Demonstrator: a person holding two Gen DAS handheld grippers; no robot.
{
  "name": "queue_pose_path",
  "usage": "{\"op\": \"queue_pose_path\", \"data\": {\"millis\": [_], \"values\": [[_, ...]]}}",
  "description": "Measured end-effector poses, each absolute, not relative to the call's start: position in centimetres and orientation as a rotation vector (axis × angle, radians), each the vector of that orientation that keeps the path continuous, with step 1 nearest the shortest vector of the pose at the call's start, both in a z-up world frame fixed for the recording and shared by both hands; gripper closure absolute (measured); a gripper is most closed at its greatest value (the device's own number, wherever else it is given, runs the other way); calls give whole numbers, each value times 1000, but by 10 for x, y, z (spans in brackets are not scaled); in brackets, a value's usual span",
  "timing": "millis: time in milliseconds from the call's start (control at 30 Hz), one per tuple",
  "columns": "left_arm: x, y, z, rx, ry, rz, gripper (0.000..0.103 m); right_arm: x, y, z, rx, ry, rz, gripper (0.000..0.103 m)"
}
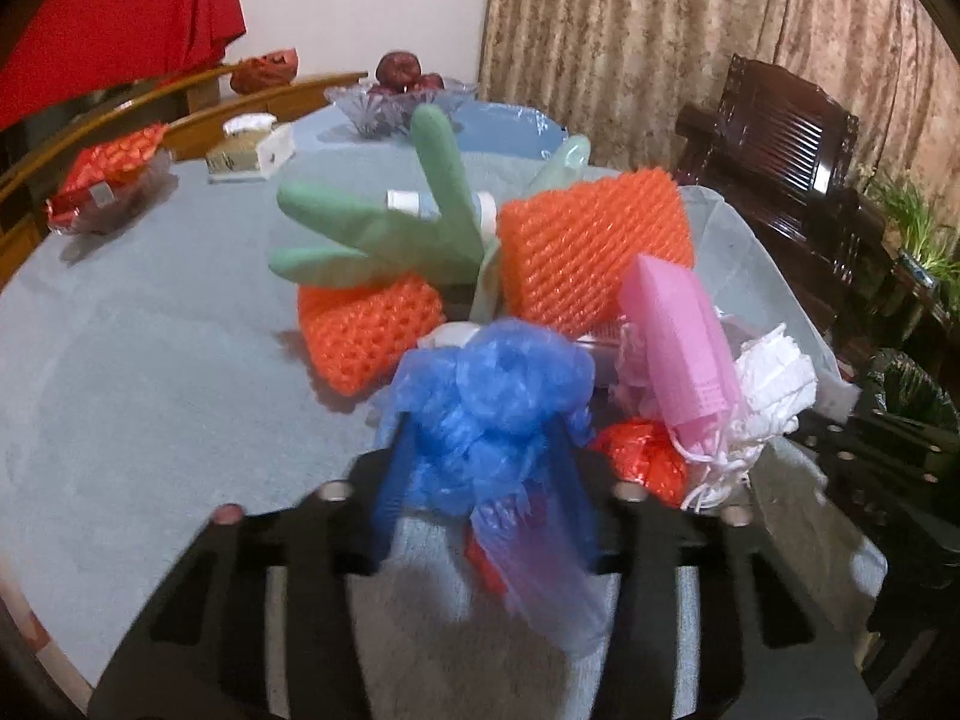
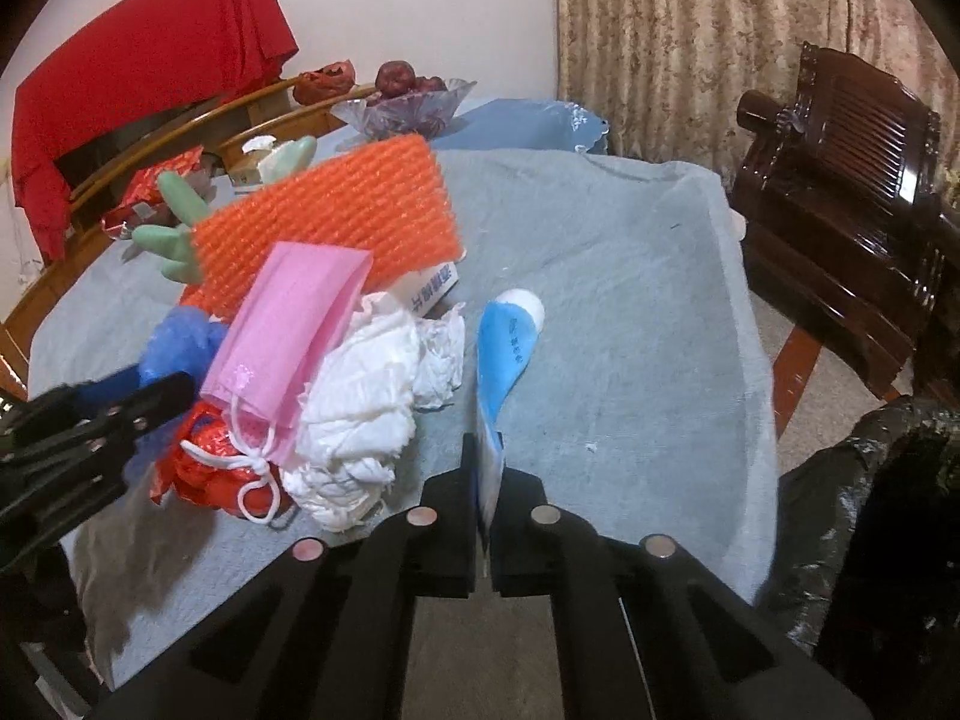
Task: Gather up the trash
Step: 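Grasp the blue-and-white tube with the right tool while the left tool grasps the blue plastic bag, then carry the tube and blue bag over the bin and open both tools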
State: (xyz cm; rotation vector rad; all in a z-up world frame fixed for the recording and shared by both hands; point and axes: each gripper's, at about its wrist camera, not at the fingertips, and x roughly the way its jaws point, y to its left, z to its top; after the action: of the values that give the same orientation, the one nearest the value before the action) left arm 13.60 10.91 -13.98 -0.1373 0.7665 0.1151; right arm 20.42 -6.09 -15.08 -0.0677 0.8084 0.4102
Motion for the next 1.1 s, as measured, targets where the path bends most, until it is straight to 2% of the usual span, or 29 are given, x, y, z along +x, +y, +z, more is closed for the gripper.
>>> {"op": "queue_pose_path", "data": {"millis": [100,200,800,1100], "values": [[134,115,-140,-166,765,116,91,201,-67,-146,-49,809,410,100],[125,118,-133,-177,742,127,96,195,-73,-140,-37,804,413,100],[66,86,-47,-152,556,85,97,149,-126,-75,35,688,390,101],[67,15,-17,-137,514,-136,97,119,-180,-43,74,612,320,101]]}}
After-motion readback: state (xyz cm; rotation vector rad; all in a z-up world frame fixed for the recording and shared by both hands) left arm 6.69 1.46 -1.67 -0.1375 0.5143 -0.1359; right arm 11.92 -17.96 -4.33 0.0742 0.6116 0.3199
